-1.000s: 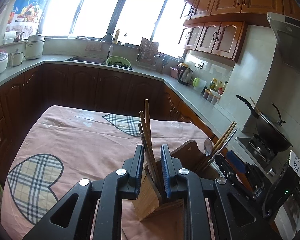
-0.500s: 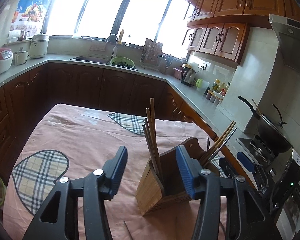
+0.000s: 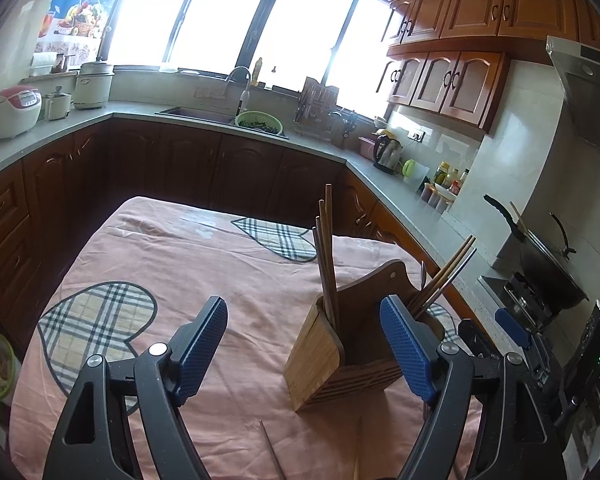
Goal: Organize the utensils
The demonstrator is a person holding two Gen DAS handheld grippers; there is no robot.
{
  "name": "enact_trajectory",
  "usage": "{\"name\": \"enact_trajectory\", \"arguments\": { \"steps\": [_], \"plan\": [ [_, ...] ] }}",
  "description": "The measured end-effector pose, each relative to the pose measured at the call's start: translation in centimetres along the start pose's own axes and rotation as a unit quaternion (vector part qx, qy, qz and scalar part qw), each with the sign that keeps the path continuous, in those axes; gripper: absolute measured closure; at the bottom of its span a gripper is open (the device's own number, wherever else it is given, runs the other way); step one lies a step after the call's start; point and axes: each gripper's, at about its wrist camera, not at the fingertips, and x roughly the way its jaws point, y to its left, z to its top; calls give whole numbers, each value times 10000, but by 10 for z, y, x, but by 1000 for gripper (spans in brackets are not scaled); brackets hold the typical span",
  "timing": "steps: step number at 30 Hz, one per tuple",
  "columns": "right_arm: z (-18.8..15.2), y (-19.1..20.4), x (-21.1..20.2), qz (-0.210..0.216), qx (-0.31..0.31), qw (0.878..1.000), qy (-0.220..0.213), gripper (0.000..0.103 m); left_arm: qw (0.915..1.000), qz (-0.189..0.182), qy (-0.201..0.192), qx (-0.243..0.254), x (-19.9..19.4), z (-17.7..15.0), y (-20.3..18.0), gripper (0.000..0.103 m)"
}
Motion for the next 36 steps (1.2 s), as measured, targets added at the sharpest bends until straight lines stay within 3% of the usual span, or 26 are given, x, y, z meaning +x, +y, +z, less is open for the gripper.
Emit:
{"name": "enact_trajectory", "arguments": {
  "steps": [8,15,24,36],
  "plan": [
    [-1,-3,-20,137,240,9996,-2,1,9998,-7,27,-184,-21,-7,10,11],
    [-11,-9,-41,307,667,9971,177,1,9996,83,7,-271,-50,-22,18,5],
    [-25,-13,-82,532,1198,9911,243,1,9995,303,4,95,-92,-57,7,1],
    [-44,1,-123,623,1138,9911,280,1,9985,471,-71,262,-132,-85,7,1]
  ]
}}
